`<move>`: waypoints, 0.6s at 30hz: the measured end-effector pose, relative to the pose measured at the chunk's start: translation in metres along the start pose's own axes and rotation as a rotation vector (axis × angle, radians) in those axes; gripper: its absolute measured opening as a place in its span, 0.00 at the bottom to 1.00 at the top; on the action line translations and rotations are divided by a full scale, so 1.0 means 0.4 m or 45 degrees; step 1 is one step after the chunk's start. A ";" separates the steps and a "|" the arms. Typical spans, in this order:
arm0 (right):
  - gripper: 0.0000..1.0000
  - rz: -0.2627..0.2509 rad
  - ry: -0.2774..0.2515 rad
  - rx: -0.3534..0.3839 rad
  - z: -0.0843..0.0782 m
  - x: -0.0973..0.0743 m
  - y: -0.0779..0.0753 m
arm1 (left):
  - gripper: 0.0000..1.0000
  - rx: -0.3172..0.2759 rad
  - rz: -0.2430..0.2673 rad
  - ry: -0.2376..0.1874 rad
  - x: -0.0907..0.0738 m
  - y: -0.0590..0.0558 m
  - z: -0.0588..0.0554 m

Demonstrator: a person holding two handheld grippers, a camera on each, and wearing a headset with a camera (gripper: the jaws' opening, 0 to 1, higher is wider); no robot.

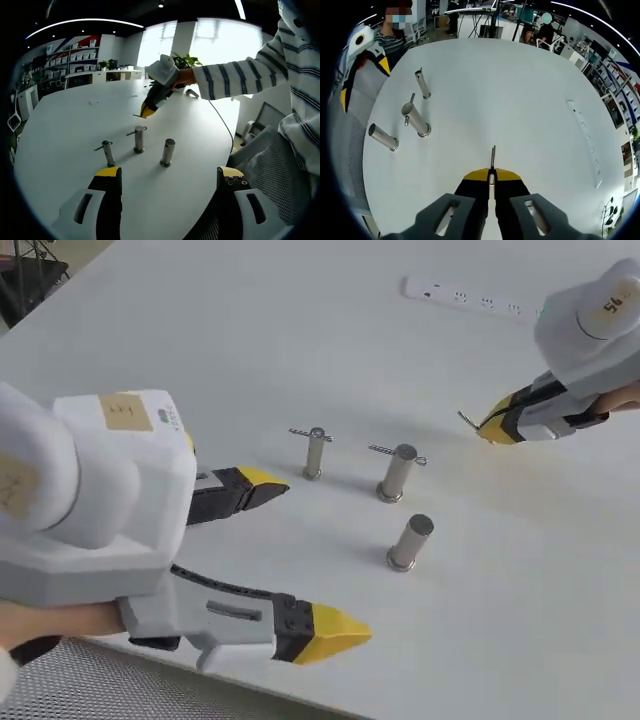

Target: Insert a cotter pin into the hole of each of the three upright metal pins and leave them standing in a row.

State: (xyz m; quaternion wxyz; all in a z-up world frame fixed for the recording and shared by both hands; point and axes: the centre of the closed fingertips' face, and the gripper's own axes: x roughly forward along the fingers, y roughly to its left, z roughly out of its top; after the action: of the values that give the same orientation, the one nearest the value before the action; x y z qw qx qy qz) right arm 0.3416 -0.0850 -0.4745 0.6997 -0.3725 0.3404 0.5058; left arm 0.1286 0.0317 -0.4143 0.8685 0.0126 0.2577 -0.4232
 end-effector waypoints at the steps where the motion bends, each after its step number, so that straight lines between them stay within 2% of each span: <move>1: 0.00 -0.007 -0.006 0.003 0.002 -0.006 0.000 | 0.76 -0.029 0.022 0.005 0.002 0.009 0.002; 2: 0.00 -0.020 -0.027 0.003 0.009 -0.021 0.009 | 0.76 -0.050 0.034 0.009 0.004 0.015 0.002; 4: 0.00 -0.010 -0.048 0.020 0.010 -0.035 0.020 | 0.76 -0.041 0.029 -0.017 0.007 0.017 0.013; 8: 0.00 -0.030 -0.064 0.008 -0.003 -0.064 0.043 | 0.72 -0.049 0.007 -0.085 0.025 0.016 0.058; 10: 0.00 -0.056 -0.091 0.009 -0.002 -0.081 0.056 | 0.70 -0.056 0.028 -0.117 0.040 0.025 0.084; 14: 0.00 -0.100 -0.084 -0.064 -0.003 -0.108 0.070 | 0.63 -0.080 0.001 -0.134 0.067 0.019 0.116; 18: 0.00 -0.089 -0.118 -0.053 0.011 -0.142 0.106 | 0.61 -0.076 -0.012 -0.158 0.092 0.020 0.154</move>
State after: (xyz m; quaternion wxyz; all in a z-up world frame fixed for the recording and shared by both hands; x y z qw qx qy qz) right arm 0.2869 -0.0980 -0.4314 0.7240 -0.3749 0.2837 0.5048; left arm 0.1802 -0.0049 -0.3794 0.8809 -0.0408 0.2161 -0.4191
